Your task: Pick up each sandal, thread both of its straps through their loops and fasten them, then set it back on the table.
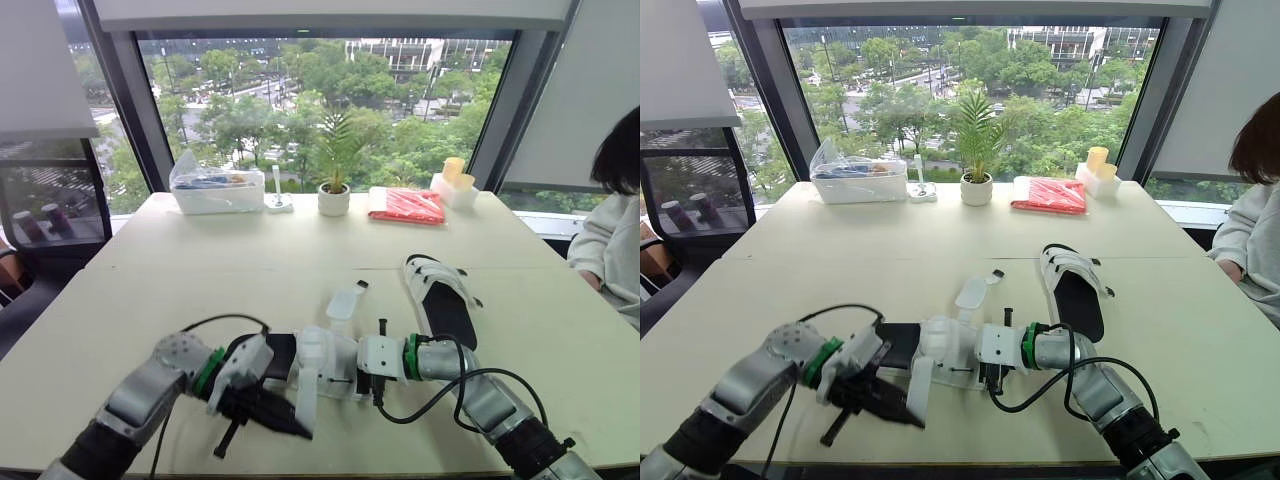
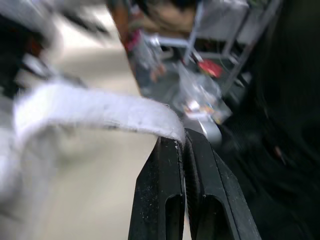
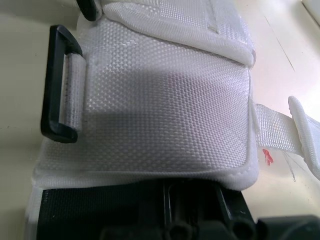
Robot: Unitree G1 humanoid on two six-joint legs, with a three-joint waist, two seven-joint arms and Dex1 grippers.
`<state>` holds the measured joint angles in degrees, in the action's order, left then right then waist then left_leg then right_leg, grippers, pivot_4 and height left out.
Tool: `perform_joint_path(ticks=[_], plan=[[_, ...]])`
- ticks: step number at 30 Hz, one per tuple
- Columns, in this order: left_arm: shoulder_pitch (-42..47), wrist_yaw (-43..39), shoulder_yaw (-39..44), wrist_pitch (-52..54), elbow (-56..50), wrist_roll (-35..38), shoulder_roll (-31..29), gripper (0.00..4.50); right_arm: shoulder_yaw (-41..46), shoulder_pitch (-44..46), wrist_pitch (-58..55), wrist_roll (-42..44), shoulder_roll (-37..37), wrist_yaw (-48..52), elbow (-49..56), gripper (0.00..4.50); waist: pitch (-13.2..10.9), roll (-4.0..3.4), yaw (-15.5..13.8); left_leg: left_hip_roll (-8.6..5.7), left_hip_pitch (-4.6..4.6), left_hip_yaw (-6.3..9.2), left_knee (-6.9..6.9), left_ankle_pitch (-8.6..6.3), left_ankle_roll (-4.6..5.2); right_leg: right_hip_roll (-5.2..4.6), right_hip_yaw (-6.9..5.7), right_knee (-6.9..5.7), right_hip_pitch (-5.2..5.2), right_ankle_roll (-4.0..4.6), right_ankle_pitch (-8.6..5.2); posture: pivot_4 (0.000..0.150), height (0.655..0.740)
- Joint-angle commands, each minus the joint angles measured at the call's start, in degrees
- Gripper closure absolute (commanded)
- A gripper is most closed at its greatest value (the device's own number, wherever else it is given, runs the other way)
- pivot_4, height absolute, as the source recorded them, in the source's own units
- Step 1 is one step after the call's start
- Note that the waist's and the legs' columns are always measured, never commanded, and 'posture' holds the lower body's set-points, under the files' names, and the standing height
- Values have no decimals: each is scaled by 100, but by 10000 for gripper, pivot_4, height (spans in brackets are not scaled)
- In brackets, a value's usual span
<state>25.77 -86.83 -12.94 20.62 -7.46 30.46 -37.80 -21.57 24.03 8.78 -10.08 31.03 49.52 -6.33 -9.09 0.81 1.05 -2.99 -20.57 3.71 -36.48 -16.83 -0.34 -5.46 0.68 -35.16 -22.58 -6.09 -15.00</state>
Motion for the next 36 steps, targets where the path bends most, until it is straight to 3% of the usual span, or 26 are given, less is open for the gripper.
perform_joint_path(ticks=[1,7,25,35,36], plan=[[620,431,507,436,227,457,272,44135,-337,-190,-258,-383,36,111,-522,45000,-1,2,-6,0,0,0,-1,0,0,1,0,0,1,0,0,1500,7374],[1376,802,613,-105,1453,14,814,44135,-386,-152,-226,-395,10,122,-567,45000,-3,3,1,-2,-1,-1,-4,1,-1,15,-3,-6,-3,-24,13,1500,7374],[2060,469,502,-820,3738,-578,1826,44135,-386,-303,-347,-415,35,95,-357,45000,-3,4,-23,-3,-1,0,-9,3,-4,30,-7,-6,2,-25,14,1500,7374],[2257,511,428,-1117,4991,-1080,1943,44135,-388,-349,-426,-409,51,109,-262,45000,-2,5,-29,-4,1,0,-10,3,-4,31,-9,-6,5,-27,15,1500,7374],[2308,601,455,-1137,5193,-1136,1957,41649,-396,-348,-432,-413,43,111,-257,45000,-1,6,-29,-4,1,1,-12,3,-4,31,-10,-7,6,-27,15,1500,7374]])
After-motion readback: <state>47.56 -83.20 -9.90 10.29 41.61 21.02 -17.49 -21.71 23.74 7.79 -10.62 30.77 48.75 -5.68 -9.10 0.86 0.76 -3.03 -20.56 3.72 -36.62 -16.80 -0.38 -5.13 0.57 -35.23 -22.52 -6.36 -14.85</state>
